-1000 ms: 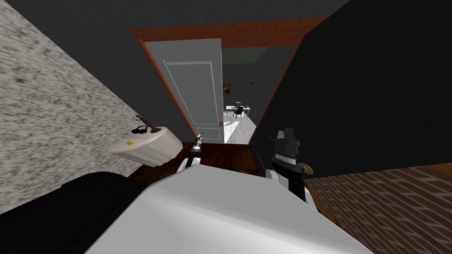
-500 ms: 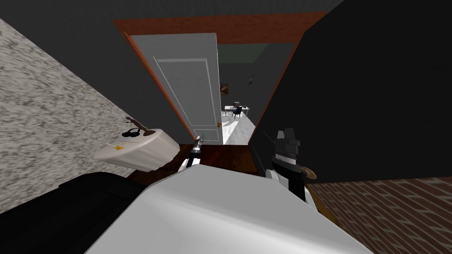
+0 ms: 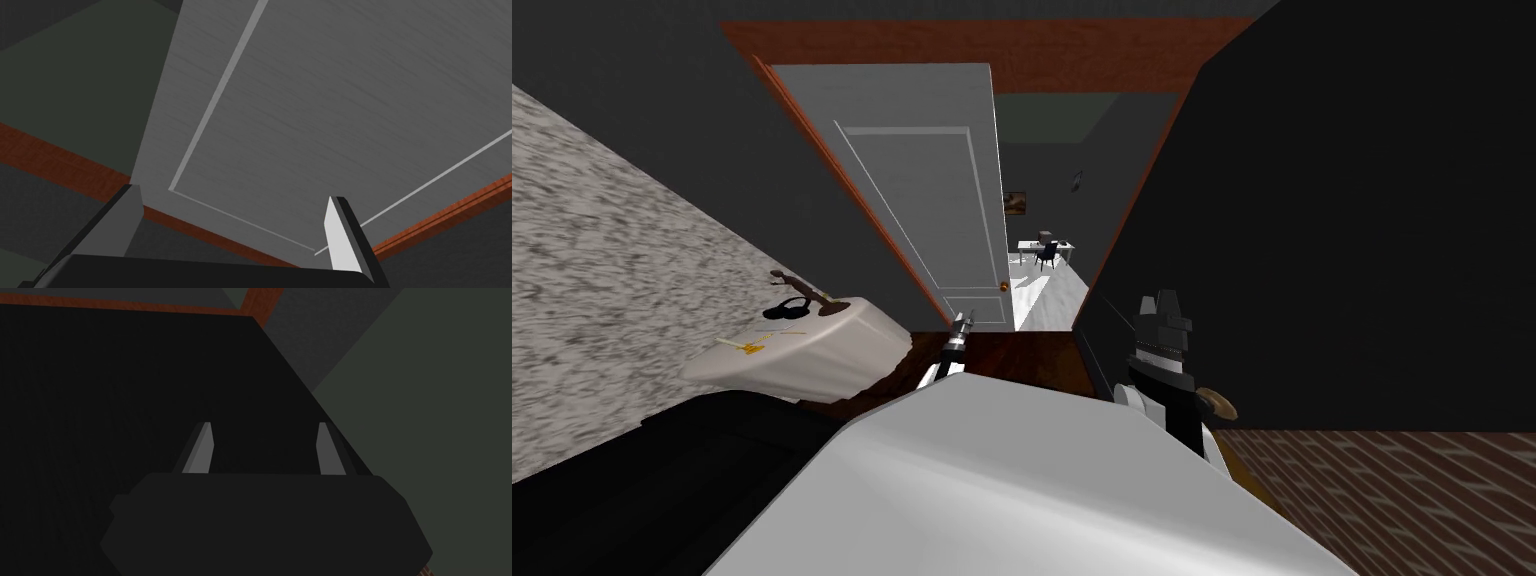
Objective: Pull the door open
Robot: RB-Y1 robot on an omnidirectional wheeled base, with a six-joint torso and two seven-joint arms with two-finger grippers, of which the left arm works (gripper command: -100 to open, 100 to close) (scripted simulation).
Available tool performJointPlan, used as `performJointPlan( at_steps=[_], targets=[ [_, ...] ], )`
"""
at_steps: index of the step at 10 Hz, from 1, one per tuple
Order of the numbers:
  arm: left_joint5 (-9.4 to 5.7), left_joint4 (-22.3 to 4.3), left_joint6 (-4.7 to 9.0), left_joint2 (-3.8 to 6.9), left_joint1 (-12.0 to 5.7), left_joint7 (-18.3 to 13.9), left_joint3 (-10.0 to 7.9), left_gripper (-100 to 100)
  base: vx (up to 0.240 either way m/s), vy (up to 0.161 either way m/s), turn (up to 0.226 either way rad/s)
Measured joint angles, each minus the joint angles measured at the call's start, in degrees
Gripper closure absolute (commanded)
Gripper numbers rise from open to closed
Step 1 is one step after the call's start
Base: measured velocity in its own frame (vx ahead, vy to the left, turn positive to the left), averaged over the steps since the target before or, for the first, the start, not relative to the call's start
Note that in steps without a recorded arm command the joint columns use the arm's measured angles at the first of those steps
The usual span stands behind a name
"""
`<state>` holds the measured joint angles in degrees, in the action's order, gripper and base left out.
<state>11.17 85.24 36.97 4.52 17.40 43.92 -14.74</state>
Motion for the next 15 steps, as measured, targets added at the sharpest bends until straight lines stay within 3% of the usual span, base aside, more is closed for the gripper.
performJointPlan(
  at_steps=[15],
  targets=[
    [4.98,-17.1,4.65,-2.44,-4.36,17.2,-5.64,-100,0.102,-0.011,-0.037]
  ],
)
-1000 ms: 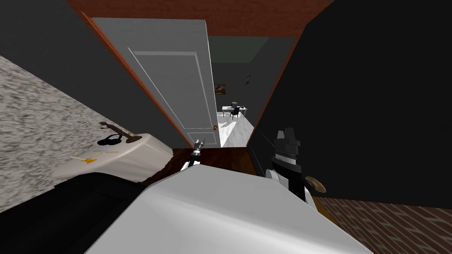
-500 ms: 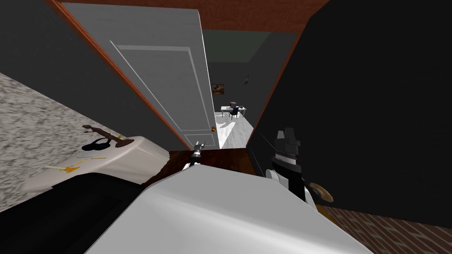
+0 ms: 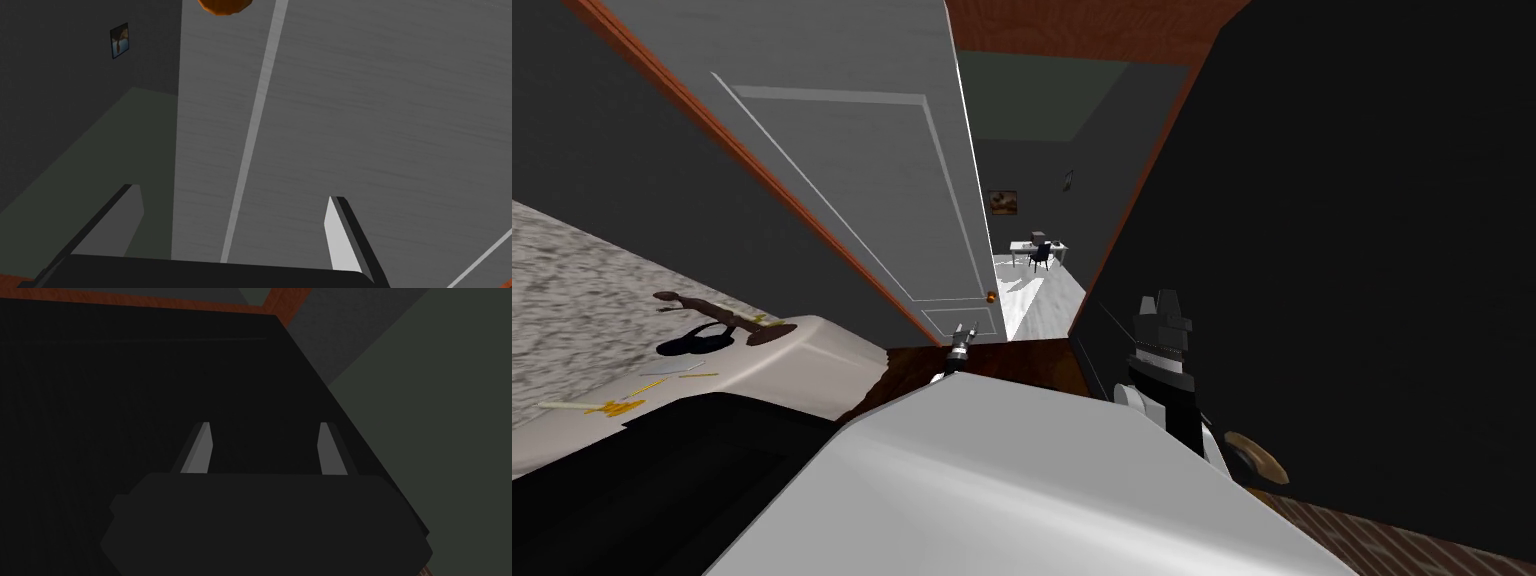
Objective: Pull the door open
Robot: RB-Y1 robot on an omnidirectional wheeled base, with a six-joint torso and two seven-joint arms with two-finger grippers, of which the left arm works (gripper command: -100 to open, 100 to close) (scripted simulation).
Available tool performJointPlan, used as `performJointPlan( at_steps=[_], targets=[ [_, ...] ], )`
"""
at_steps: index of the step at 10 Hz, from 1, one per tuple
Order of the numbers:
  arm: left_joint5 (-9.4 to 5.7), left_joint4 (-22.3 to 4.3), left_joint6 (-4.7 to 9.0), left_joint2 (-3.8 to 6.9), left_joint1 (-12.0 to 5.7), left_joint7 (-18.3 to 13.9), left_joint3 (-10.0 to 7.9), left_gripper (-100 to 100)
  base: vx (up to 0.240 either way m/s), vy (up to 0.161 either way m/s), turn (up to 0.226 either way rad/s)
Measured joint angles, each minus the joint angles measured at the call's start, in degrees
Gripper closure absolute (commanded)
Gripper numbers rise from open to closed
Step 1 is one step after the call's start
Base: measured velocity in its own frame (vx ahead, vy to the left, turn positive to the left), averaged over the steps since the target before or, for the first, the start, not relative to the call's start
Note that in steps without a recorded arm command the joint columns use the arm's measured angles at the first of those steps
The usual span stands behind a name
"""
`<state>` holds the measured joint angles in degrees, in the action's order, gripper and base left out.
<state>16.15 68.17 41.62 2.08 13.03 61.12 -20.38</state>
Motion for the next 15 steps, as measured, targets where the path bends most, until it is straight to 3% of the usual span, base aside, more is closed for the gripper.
performJointPlan(
  at_steps=[5,11,15],
  targets=[
    [1.45,-4.8,1.49,-1.15,-0.97,4.9,-1.64,-100,0.123,0.005,-0.036],
    [3.18,-10.0,3.01,-3.38,-2.04,10.9,-3.38,-100,0.13,0.002,-0.036],
    [2.16,-12.0,4.15,0.24,-1.93,10.1,-4.82,-100,0.203,0.017,-0.085]
  ],
)
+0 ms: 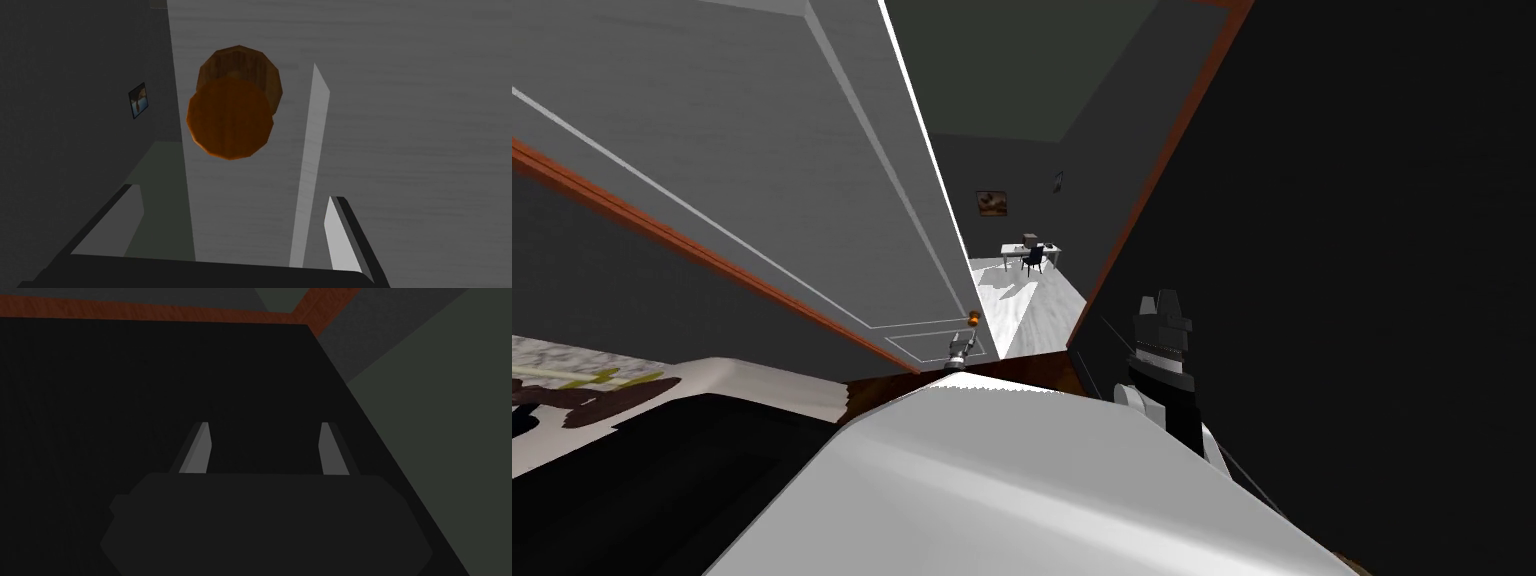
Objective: Pull the door open
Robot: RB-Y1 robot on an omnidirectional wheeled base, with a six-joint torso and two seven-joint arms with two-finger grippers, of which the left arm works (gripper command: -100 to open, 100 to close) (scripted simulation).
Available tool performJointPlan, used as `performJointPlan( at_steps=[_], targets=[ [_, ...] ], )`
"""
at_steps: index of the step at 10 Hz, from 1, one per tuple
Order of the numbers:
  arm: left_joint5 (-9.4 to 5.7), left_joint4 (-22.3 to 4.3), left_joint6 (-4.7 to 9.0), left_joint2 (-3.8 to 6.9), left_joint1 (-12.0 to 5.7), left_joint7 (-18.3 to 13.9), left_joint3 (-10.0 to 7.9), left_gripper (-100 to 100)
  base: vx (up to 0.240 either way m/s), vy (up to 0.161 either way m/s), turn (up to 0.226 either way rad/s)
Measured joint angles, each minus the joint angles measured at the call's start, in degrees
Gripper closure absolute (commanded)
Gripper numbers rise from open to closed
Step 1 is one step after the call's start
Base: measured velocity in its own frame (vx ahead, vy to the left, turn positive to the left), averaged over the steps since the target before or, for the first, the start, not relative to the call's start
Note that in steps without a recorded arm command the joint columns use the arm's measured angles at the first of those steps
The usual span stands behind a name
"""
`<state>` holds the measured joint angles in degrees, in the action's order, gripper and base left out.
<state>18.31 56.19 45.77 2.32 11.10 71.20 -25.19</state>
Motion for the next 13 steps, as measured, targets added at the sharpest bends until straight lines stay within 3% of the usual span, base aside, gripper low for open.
performJointPlan(
  at_steps=[3,4,5,11,13],
  targets=[
    [-0.95,-2.0,0.84,1.65,-0.2,-1.0,-1.3,-100,0.193,0.002,-0.077],
    [-1.2,-2.3,1.03,1.74,-0.16,-1.3,-1.64,-100,0.08,0.012,-0.01],
    [-1.22,-2.3,1.03,1.75,-0.17,-1.4,-1.67,100,-0.009,-0.003,0.009],
    [-1.11,-2.4,0.9,1.69,-0.12,-1.3,-1.53,100,-0.015,-0.001,-0.007],
    [-1.77,-2.5,0.81,1.88,-0.15,-3.2,-1.15,100,-0.029,0.012,-0.032]
  ],
)
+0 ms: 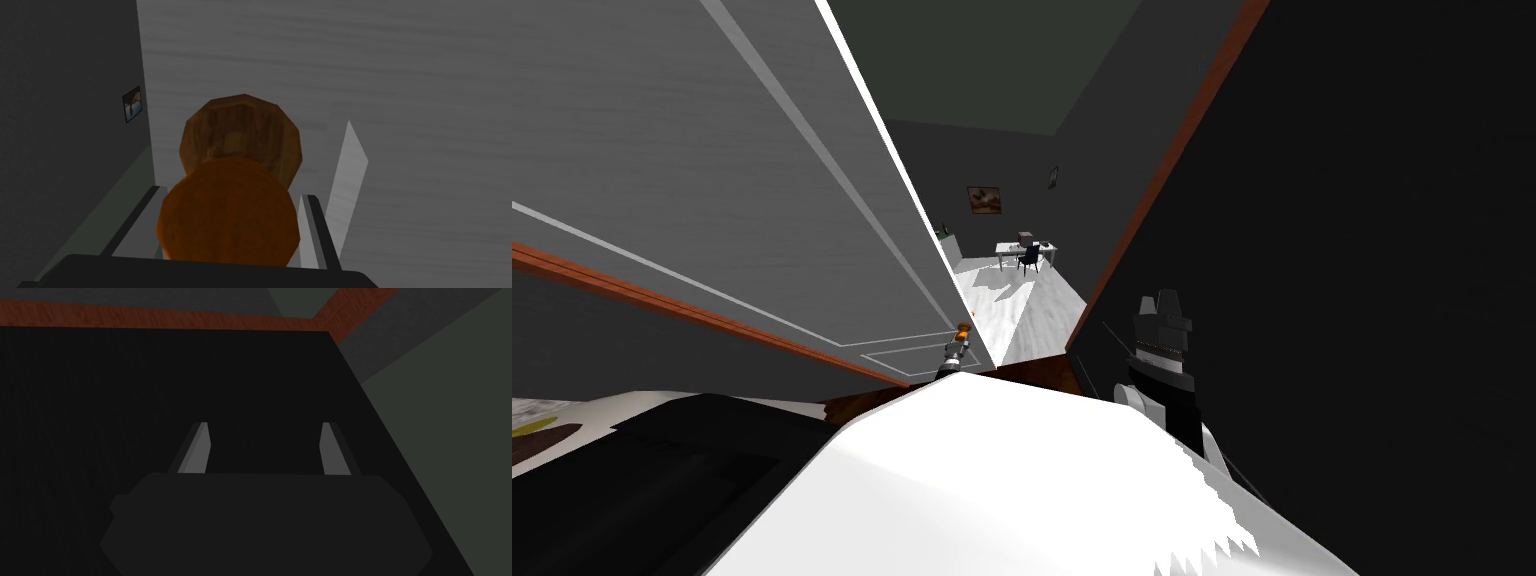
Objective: Pull the door open
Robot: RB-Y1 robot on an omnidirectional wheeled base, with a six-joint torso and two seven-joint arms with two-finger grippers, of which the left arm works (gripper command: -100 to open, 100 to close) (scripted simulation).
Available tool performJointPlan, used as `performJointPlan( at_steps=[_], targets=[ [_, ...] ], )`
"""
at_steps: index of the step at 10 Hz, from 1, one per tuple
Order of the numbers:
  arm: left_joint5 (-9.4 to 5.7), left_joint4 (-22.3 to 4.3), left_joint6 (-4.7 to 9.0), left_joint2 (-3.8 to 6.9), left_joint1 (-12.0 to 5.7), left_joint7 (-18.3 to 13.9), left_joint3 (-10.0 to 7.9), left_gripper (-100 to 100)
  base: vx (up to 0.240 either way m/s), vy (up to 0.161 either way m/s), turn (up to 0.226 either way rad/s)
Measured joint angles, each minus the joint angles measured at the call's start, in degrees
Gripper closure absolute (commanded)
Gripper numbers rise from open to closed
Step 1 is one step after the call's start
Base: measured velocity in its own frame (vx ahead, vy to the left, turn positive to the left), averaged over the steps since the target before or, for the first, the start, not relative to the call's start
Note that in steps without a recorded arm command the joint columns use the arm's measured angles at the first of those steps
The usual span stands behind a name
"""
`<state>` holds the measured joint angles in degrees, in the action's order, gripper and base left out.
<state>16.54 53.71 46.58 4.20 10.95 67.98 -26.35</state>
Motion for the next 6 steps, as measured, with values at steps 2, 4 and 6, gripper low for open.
performJointPlan(
  at_steps=[2,4,6],
  targets=[
    [-1.01,-0.1,0.01,0.29,-0.19,-2.9,0.55,100,-0.035,0.006,-0.031],
    [-1.92,-0.3,0.07,0.53,-0.35,-5.6,1.05,100,-0.031,0.007,-0.028],
    [-2.97,-0.6,0.17,0.82,-0.56,-8.4,1.56,100,-0.037,0.009,-0.034]
  ],
)
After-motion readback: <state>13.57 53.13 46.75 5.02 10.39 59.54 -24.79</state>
